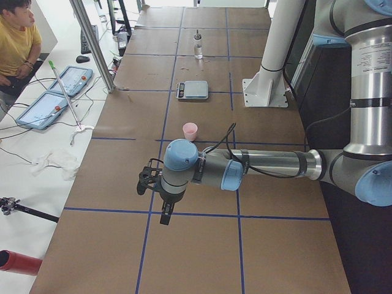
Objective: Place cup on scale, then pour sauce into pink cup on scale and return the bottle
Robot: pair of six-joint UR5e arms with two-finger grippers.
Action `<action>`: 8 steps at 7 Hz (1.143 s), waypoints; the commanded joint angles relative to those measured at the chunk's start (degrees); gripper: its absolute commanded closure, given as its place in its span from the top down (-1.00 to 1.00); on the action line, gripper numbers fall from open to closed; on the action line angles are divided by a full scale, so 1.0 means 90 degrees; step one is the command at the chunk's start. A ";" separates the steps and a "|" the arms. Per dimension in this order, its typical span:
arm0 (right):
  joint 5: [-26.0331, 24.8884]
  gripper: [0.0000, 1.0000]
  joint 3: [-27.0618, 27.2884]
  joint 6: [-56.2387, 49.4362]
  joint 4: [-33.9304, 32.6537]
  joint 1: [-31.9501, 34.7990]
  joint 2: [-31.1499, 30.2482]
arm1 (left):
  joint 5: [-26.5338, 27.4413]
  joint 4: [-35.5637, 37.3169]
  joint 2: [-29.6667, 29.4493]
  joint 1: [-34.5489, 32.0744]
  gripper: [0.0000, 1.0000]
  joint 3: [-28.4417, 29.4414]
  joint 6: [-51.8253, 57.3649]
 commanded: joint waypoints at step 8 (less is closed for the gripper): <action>0.0485 1.00 -0.0016 0.0018 0.1557 -0.0107 0.0007 | -0.0625 -0.2348 -0.0098 0.0322 1.00 0.0019 -0.0228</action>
